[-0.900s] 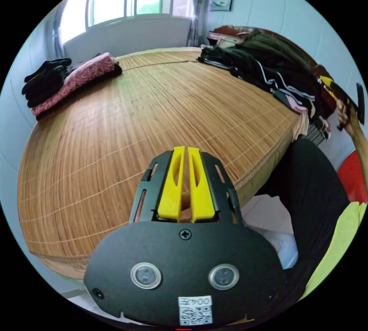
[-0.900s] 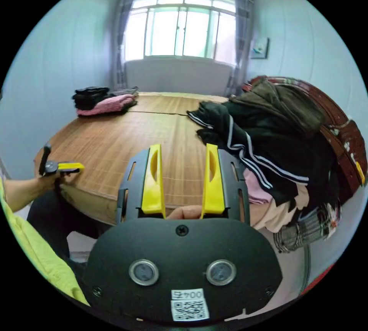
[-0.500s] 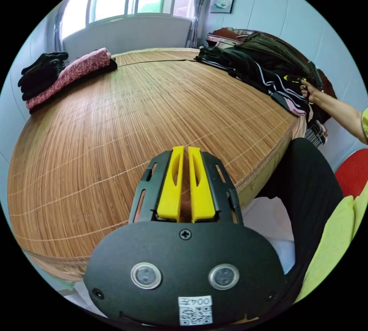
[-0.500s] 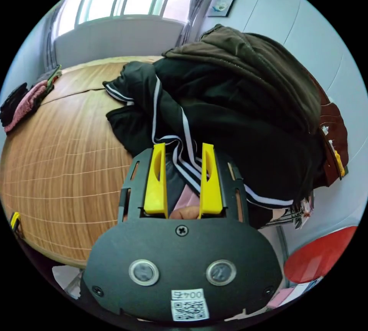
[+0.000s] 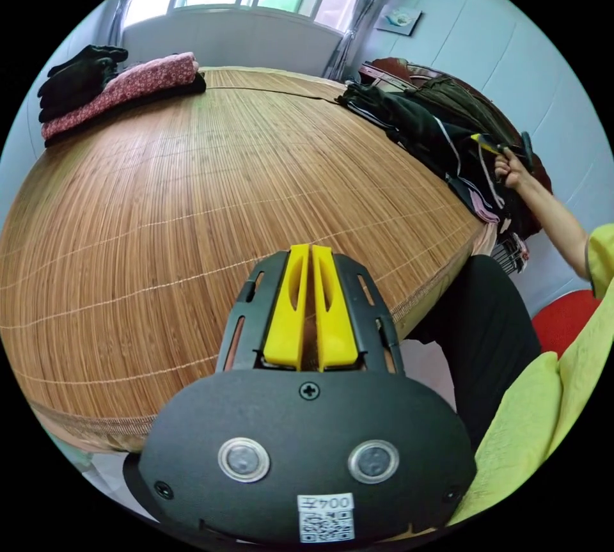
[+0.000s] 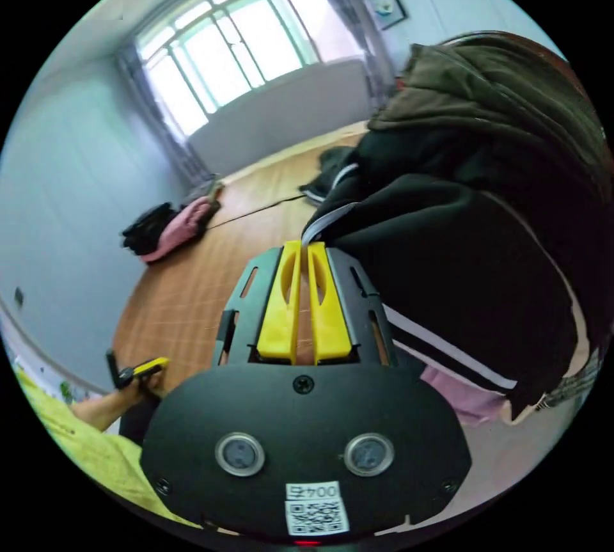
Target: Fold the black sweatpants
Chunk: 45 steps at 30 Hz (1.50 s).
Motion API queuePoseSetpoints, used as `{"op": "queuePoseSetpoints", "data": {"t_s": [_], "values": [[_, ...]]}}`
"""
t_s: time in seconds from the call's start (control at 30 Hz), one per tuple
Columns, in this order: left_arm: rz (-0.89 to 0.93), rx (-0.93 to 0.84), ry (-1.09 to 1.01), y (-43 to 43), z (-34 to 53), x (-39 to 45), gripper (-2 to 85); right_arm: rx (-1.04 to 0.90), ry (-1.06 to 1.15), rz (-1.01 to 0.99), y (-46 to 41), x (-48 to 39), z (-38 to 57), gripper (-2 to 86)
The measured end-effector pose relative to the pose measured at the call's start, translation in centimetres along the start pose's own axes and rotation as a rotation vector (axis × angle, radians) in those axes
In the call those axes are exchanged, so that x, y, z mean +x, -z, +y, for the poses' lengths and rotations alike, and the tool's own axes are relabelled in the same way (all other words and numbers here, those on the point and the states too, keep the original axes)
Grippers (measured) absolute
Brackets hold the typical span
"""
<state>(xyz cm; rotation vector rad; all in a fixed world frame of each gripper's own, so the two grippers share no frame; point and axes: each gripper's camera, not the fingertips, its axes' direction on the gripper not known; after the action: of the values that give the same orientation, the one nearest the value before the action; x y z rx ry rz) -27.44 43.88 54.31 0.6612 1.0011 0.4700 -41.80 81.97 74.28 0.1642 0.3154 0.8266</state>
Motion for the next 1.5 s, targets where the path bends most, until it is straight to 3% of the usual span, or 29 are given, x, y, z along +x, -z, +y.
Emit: {"op": "queuePoseSetpoints", "data": {"t_s": [0.1,0.27,0.4,0.5,0.57,0.7,0.8,0.93,1.07,1.13,1.2,1.4,1.5], "values": [[0.038,-0.035,0.017,1.1,-0.5,-0.8,0.3,-0.037,0.138,-0.232,3.2,-7.9,4.4,0.6],[0.179,0.110,0.102,6.8,1.7,-2.3,0.2,-0.156,0.347,-0.524,7.4,-18.5,14.2,1.6],[0.261,0.145,0.247,8.6,5.0,-4.5,0.3,-0.348,0.067,-0.471,3.4,-18.6,21.6,3.4],[0.289,0.140,0.294,8.7,7.0,-5.3,0.5,-0.318,-0.054,-0.471,3.0,-17.4,23.0,4.2],[0.314,0.170,0.311,9.0,7.7,-5.3,1.1,-0.312,0.004,-0.400,3.1,-17.8,22.1,5.0],[0.366,0.193,0.279,9.8,6.5,-4.3,1.8,-0.319,0.250,-0.023,0.5,-19.8,19.9,7.7],[0.332,0.211,0.216,10.8,4.7,-2.8,1.8,-0.387,0.314,0.071,-4.2,-20.1,19.7,7.5],[0.381,0.252,0.178,10.1,2.1,-0.5,1.3,-0.513,0.244,-0.019,-9.6,-19.1,20.9,6.5],[0.250,0.101,0.003,5.9,-0.1,4.2,0.6,-0.655,-0.081,-0.381,-11.0,-13.7,19.3,6.0],[0.166,0.044,-0.041,4.0,-0.1,5.7,0.4,-0.489,-0.137,-0.396,-8.8,-11.7,17.6,5.3],[0.115,0.060,-0.059,3.2,0.3,6.7,0.2,-0.320,-0.228,-0.404,-7.3,-9.2,14.8,10.5],[0.175,0.052,-0.098,2.3,0.2,6.6,0.1,-0.084,-0.458,-0.355,-9.1,-3.8,6.3,16.7],[0.195,0.029,-0.116,1.8,0.3,6.3,0.2,-0.077,-0.527,-0.287,-11.7,-2.8,2.9,17.7]]}}
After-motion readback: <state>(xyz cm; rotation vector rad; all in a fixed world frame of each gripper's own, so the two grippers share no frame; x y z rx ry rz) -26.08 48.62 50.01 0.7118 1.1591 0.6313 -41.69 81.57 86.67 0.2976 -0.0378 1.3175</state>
